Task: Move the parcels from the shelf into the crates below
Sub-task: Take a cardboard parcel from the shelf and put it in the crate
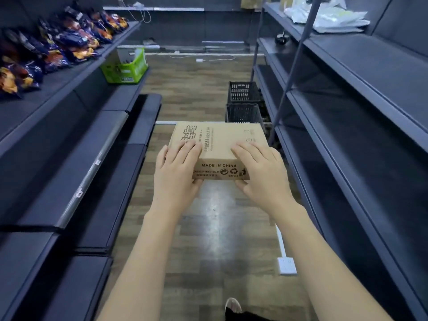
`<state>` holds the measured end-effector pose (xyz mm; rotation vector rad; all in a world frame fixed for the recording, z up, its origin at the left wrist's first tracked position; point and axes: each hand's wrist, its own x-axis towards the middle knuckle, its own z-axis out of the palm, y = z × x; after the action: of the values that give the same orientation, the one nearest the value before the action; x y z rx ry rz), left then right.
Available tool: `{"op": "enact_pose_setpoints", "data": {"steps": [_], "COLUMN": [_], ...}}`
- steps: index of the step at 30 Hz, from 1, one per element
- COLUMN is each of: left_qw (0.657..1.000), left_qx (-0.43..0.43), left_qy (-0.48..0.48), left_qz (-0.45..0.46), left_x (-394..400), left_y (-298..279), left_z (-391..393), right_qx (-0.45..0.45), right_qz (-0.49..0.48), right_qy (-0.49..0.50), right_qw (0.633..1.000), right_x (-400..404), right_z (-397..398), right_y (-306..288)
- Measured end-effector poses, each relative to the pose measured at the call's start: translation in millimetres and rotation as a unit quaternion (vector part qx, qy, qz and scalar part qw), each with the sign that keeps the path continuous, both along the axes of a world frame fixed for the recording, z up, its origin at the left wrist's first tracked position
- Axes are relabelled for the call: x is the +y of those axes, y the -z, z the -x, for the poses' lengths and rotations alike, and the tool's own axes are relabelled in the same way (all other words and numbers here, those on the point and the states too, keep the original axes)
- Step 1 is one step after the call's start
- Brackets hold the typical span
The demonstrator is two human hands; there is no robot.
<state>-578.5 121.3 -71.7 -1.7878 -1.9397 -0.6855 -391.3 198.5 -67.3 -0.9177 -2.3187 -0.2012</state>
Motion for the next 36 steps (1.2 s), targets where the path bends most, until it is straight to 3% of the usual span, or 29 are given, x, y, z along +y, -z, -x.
{"op": "enact_pose_setpoints", "data": {"steps": [13, 23, 36], "left_qw": [0.998, 1.000, 0.999], "left_qx": [-0.031, -0.007, -0.018], "left_qy": [-0.057, -0.015, 0.027], "left_qz": [0.026, -0.009, 0.002], "left_x": [173, 366, 604], "left_y": [24, 1, 23], "left_z": [88, 215, 296], "right_qx": [-0.010, 0.000, -0.015], "right_qz": [0.014, 0.016, 0.043], "right_qy": [-0.027, 0.012, 0.045], "right_qw": [0.999, 1.000, 0.998], "right_x": [190, 364, 596], "right_z": [102, 220, 295], "right_y": [23, 3, 26]}}
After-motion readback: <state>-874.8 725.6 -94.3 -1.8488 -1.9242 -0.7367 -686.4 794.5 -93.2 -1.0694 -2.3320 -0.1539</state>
